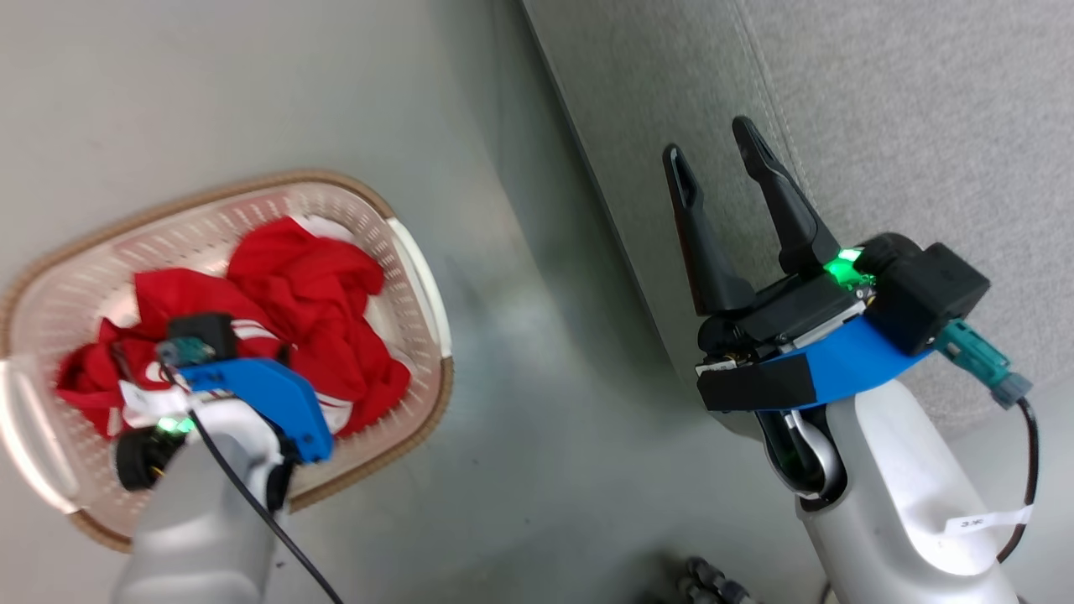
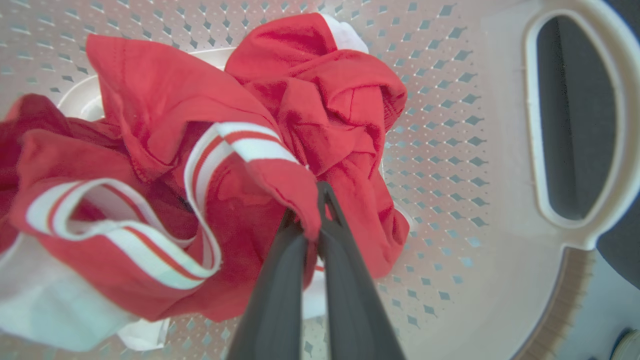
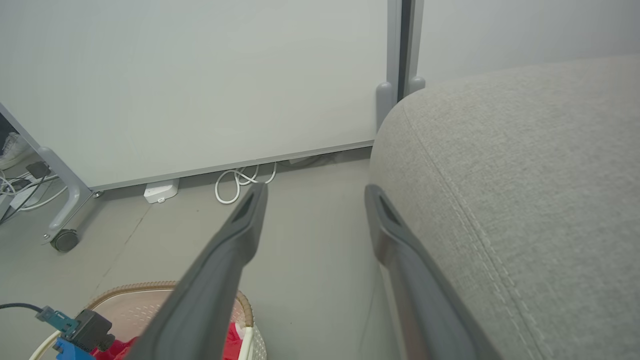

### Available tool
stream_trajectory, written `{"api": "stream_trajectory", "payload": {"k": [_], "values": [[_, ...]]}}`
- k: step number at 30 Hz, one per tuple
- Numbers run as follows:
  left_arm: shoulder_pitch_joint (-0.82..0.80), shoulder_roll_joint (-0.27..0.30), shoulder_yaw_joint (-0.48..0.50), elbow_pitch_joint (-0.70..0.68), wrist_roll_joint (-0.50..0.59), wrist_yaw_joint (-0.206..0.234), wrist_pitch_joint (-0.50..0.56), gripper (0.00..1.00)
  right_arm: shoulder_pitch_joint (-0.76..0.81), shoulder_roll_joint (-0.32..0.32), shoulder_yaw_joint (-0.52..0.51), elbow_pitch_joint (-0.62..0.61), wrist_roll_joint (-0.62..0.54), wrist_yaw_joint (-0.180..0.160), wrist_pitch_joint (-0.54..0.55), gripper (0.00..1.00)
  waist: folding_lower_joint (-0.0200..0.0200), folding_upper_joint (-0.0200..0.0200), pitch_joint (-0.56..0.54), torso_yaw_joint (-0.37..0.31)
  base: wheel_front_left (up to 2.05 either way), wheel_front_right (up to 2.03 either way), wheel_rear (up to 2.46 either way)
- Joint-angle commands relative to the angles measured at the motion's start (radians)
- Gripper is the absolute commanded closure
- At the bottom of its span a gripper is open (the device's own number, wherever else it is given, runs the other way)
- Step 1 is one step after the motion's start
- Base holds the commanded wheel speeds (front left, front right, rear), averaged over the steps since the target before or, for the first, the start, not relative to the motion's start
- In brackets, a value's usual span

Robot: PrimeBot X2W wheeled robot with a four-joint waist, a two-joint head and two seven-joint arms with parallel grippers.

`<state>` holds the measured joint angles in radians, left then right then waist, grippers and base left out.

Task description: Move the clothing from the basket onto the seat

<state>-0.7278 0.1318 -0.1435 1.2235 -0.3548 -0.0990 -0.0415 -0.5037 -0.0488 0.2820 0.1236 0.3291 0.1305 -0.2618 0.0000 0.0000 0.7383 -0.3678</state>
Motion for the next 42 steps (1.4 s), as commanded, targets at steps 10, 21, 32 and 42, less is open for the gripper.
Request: {"api": "stream_trajectory", "payload": {"k": [10, 21, 32, 42], "values": [[0.095, -0.074, -0.077, 0.006, -0.034, -0.033, -0.048, 1.0, 0.095, -0.003, -0.013, 0.107, -0.047, 0.0, -0.004, 0.0, 0.0, 0.0, -0.349, 0.16, 0.0, 0.0, 0.0], [0.182, -0.082, -0.411, -0.268, -0.257, -0.032, -0.035, 1.0, 0.25, -0.003, -0.058, 0.171, -0.076, 0.0, 0.042, 0.0, 0.0, 0.0, -0.604, 0.285, 0.0, 0.0, 0.0], [0.072, -0.082, -0.619, -0.396, -0.377, -0.032, -0.089, 1.0, 0.334, -0.003, -0.064, 0.131, -0.079, 0.0, 0.099, 0.0, 0.0, 0.0, -0.722, 0.348, 0.0, 0.0, 0.0], [-0.062, -0.082, -0.729, -0.46, -0.459, -0.032, -0.126, 1.0, 0.364, -0.003, -0.065, 0.106, -0.086, 0.0, 0.128, 0.0, 0.0, 0.0, -0.775, 0.362, 0.0, 0.0, 0.0]]}}
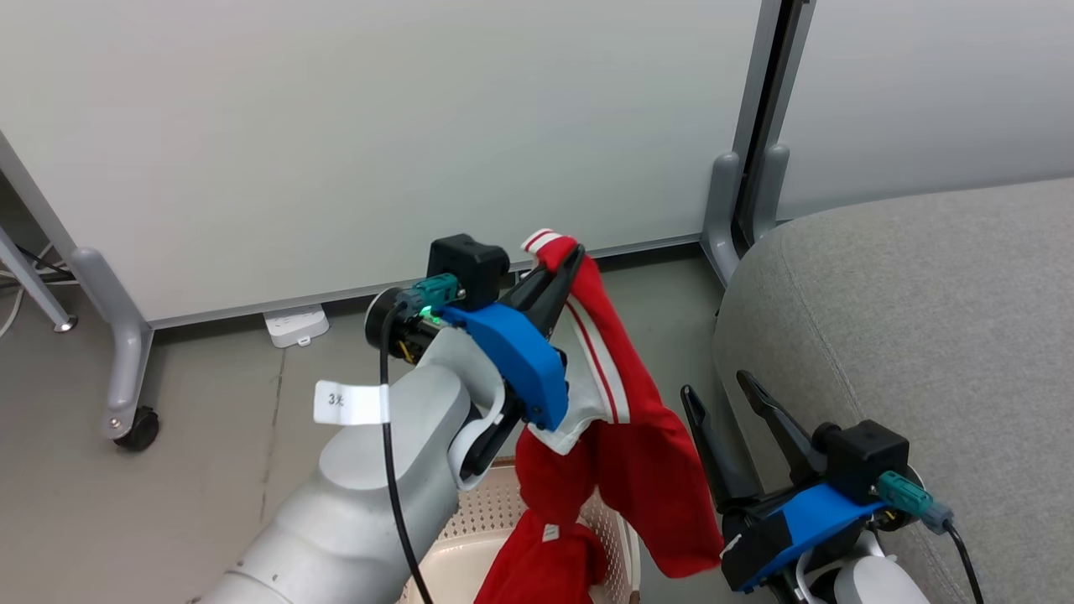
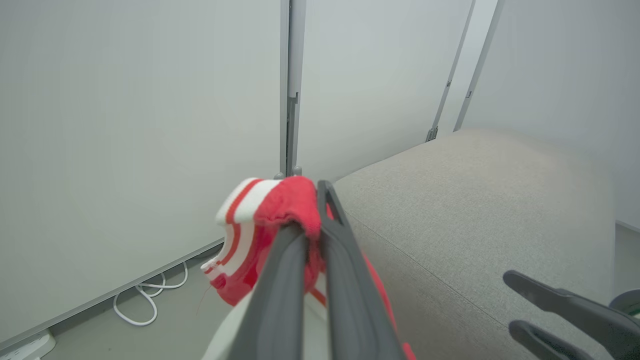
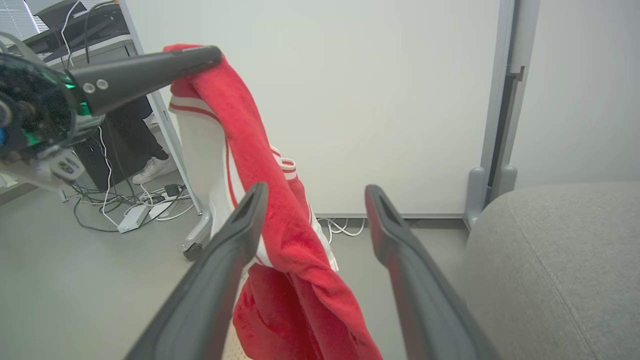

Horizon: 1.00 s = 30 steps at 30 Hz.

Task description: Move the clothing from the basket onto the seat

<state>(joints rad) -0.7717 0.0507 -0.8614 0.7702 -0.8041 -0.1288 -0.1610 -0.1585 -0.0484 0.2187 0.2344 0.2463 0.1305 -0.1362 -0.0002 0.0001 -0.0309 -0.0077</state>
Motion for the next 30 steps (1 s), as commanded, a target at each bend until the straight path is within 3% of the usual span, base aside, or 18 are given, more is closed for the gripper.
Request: {"api": "stream_trajectory", "payload": {"k": [1, 19, 30], "values": [[-0.028, 0.0, -0.021, -0.011, -0.02, -0.003, -0.003, 1.0, 0.022, -0.004, -0.003, -0.005, -0.006, 0.0, 0.006, 0.0, 0.0002, -0.0001, -0.011, 0.003, 0.0, 0.0, 0.0], [-0.136, -0.001, -0.181, -0.012, -0.162, 0.025, -0.021, 1.0, 0.023, -0.003, 0.006, -0.032, -0.017, 0.0, 0.047, 0.0, 0.0002, -0.0001, -0.023, -0.011, 0.0, 0.0, 0.0], [-0.169, -0.001, -0.262, -0.025, -0.22, 0.033, -0.038, 1.0, -0.183, -0.004, 0.068, 0.195, 0.01, 0.0, 0.054, 0.0, 0.0002, -0.0001, 0.002, -0.002, 0.0, 0.0, 0.0]]}}
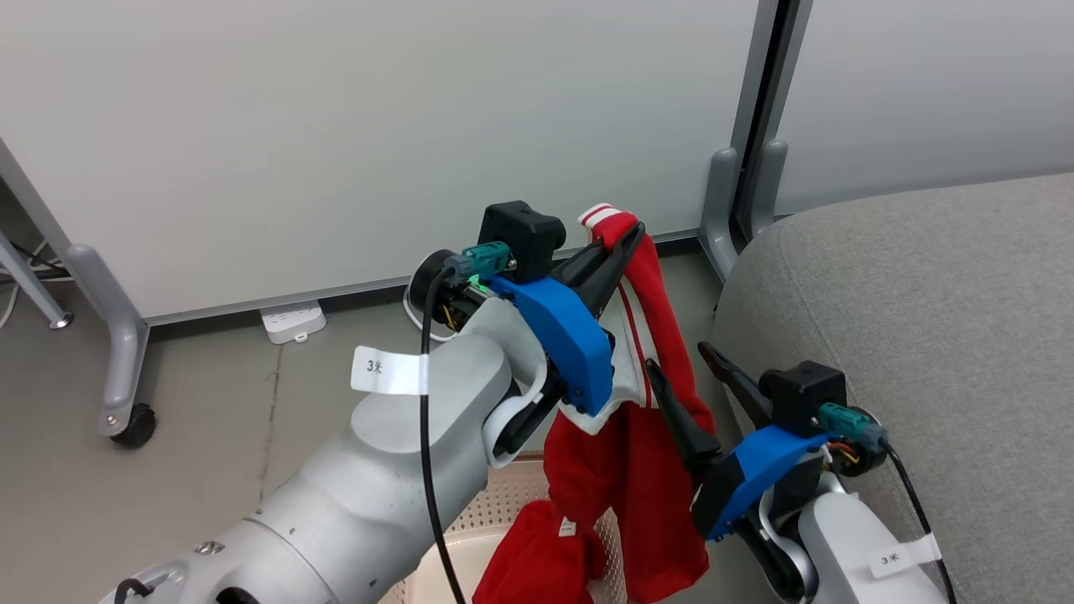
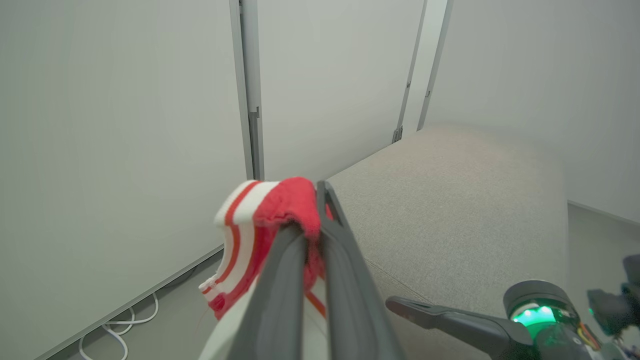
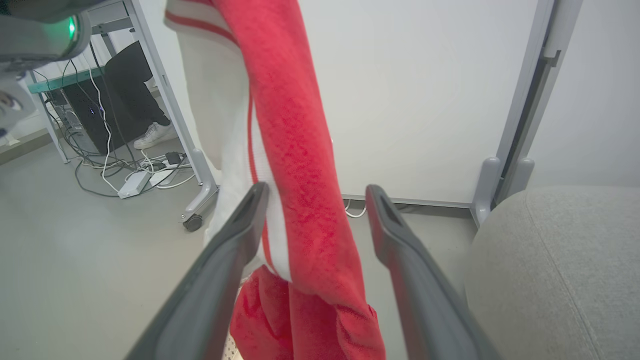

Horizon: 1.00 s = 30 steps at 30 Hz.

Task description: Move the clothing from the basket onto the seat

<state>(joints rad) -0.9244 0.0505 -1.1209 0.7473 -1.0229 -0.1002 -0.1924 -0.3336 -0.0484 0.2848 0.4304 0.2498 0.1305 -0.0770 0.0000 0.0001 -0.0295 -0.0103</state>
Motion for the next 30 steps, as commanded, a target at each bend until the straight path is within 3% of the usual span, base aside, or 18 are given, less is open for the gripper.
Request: {"api": "stream_trajectory", "payload": {"k": [1, 11, 12, 13, 14, 30], "values": [[-0.018, 0.0, -0.009, -0.003, -0.006, 0.005, -0.007, 1.0, -0.028, -0.004, 0.007, 0.026, 0.013, 0.0, -0.01, 0.0, 0.0, -0.0001, 0.002, 0.002, 0.0, 0.0, 0.0], [-0.047, 0.0, -0.071, -0.025, -0.049, 0.013, -0.02, 1.0, -0.22, -0.003, 0.107, 0.264, 0.089, 0.0, -0.055, 0.0, 0.0, -0.0001, 0.011, 0.011, 0.0, 0.0, 0.0], [-0.048, 0.0, -0.075, -0.026, -0.053, 0.013, -0.022, 1.0, -0.234, -0.003, 0.116, 0.285, 0.097, 0.0, -0.059, 0.51, 0.0, -0.0001, 0.011, 0.012, 0.0, 0.0, 0.0], [-0.049, 0.0, -0.079, -0.026, -0.058, 0.013, -0.023, 1.0, -0.247, -0.004, 0.124, 0.303, 0.105, 0.0, -0.064, 0.9, 0.0, -0.0001, 0.012, 0.012, 0.0, 0.0, 0.0], [-0.05, 0.0, -0.083, -0.026, -0.061, 0.013, -0.024, 1.0, -0.258, -0.004, 0.136, 0.319, 0.112, 0.0, -0.067, 1.0, 0.0, -0.0001, 0.012, 0.013, 0.0, 0.0, 0.0], [-0.061, 0.0, -0.123, 0.008, -0.104, 0.02, -0.04, 1.0, -0.314, -0.003, 0.236, 0.42, 0.201, 0.0, -0.141, 1.0, 0.0, -0.0001, 0.003, -0.011, 0.0, 0.0, 0.0]]}}
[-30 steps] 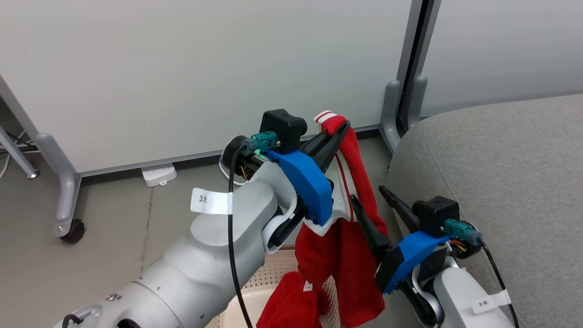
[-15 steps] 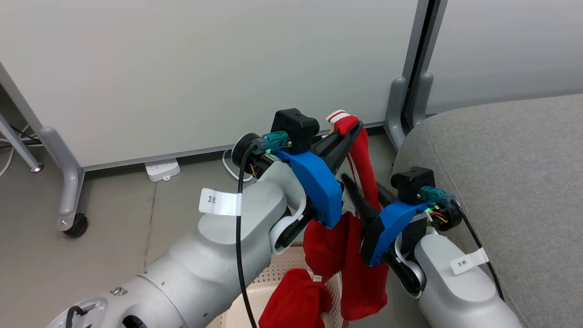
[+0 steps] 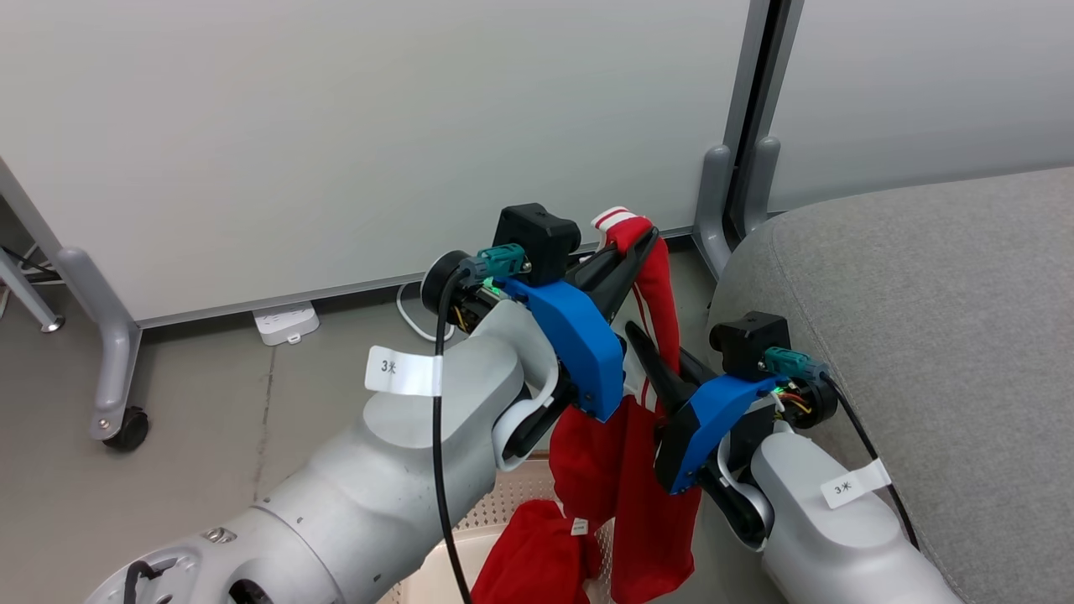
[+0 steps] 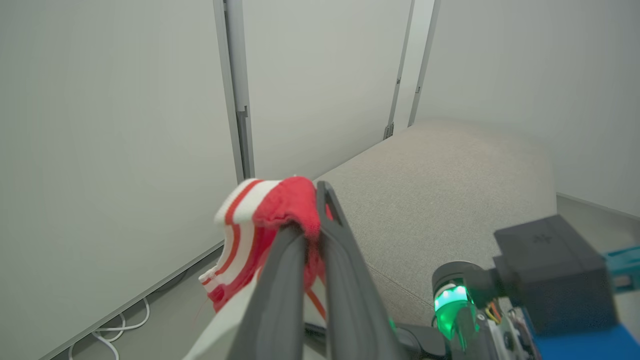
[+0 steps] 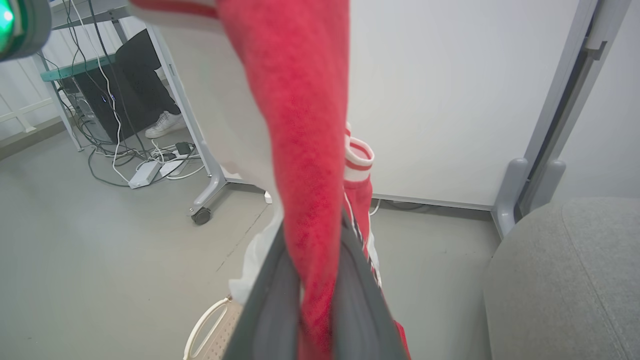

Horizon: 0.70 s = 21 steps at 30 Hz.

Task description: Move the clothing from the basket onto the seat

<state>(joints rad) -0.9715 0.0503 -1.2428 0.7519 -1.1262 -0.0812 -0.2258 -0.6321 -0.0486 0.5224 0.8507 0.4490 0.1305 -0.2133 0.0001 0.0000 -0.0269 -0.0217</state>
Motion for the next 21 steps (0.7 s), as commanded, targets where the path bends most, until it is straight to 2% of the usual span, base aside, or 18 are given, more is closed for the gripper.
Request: {"api": "stream_trajectory", "payload": {"k": [1, 20, 21], "values": [[-0.014, 0.0, -0.003, 0.004, 0.0, 0.001, -0.005, 1.0, -0.019, -0.003, 0.003, 0.001, 0.005, 0.0, -0.005, 1.0, -0.0001, 0.0, 0.0, -0.001, 0.0, 0.0, 0.0], [-0.026, 0.0, -0.026, 0.007, -0.027, 0.002, -0.006, 1.0, -0.043, -0.003, 0.046, 0.068, 0.045, 0.0, -0.034, 1.0, -0.0001, 0.0, 0.001, 0.003, 0.0, 0.0, 0.0], [-0.026, 0.0, -0.027, 0.008, -0.028, 0.002, -0.007, 0.96, -0.043, -0.003, 0.048, 0.069, 0.049, 0.0, -0.036, 1.0, -0.0001, 0.0, 0.001, 0.004, 0.0, 0.0, 0.0]]}}
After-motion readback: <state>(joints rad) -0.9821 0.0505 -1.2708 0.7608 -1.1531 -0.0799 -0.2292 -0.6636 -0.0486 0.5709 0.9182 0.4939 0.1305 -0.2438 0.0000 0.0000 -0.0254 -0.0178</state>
